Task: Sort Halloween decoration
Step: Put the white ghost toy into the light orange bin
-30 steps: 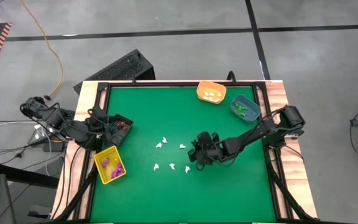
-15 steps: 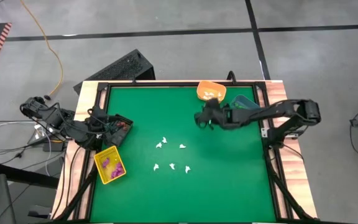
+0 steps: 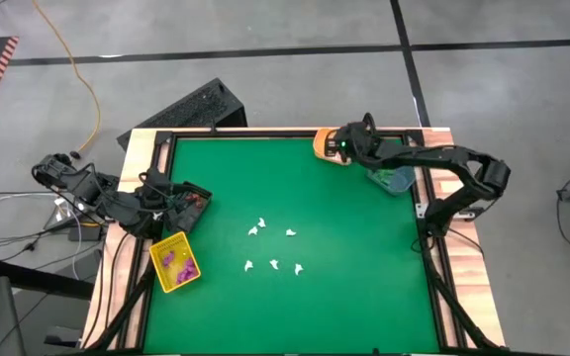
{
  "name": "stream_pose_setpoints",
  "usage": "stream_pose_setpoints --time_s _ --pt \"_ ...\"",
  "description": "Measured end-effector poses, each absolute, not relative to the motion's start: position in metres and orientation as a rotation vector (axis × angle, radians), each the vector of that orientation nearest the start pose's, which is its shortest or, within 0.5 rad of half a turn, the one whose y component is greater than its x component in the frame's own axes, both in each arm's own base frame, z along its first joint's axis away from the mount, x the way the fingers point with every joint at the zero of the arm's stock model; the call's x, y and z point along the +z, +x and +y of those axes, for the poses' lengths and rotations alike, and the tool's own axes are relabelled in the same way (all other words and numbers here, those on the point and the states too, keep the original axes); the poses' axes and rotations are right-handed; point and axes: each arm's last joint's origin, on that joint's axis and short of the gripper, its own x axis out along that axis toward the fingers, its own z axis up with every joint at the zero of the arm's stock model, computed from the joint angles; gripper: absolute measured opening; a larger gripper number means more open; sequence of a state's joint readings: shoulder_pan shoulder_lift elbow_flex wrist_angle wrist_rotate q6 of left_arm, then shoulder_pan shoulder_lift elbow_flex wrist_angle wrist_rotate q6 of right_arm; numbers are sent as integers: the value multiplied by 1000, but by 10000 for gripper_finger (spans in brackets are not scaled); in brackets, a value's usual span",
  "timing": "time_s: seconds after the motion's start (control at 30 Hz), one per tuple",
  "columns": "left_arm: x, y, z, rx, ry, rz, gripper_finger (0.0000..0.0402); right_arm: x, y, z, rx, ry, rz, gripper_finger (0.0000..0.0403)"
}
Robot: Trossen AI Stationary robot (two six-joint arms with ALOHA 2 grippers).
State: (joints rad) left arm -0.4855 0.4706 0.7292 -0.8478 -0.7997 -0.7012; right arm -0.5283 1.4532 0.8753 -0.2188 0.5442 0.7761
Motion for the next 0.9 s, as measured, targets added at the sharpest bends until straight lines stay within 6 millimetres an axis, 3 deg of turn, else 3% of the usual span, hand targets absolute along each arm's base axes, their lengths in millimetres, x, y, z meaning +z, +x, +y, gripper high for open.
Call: stream_pose_setpoints --time_s 0.2,0.5,0.7,0.9 --pt "295 80 -18 460 -334 332 199 208 243 -178 -1213 715 412 78" --pt "295 80 -18 471 -331 327 199 204 245 -181 -1216 704 420 147" --pt "295 80 -18 473 -337 326 199 216 265 -171 -876 624 398 188" --pt "295 79 -18 474 -333 330 199 226 296 -126 -474 447 408 188"
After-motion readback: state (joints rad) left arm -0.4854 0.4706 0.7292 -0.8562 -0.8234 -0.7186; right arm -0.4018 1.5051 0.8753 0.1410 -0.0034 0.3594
